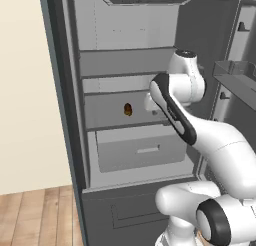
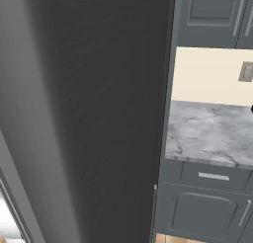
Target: Pick sweet potato from the fridge and place it on the plate on the counter.
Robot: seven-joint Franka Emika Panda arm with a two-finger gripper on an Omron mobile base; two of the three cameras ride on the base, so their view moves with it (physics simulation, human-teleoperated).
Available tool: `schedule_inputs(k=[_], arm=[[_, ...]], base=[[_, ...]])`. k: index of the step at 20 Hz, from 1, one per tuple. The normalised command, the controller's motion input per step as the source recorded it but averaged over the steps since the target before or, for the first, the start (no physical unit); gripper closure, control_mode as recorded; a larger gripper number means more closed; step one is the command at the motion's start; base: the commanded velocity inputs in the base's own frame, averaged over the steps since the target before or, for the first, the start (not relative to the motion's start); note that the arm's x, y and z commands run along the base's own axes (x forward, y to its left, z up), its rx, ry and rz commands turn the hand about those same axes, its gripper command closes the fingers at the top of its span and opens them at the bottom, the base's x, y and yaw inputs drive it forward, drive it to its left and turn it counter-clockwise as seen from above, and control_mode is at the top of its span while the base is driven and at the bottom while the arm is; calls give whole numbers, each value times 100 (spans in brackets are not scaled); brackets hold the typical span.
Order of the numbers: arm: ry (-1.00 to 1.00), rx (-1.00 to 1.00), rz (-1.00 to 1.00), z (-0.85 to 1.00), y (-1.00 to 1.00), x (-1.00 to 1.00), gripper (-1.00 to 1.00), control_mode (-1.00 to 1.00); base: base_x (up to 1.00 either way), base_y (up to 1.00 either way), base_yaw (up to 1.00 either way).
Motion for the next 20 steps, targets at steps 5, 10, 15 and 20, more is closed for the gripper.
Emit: schedule_inputs(k=[5, 10, 15, 20], arm=[[-27, 0, 0, -25, 57, 0, -100, -100], [-27, 1, 0, -1, 27, 6, -100, -100], [-11, 7, 0, 0, 3, 24, -100, -100], [-6, 6, 0, 0, 0, 24, -100, -100]], base=[[0, 0, 0], [0, 0, 0], [0, 0, 0], [0, 0, 0]])
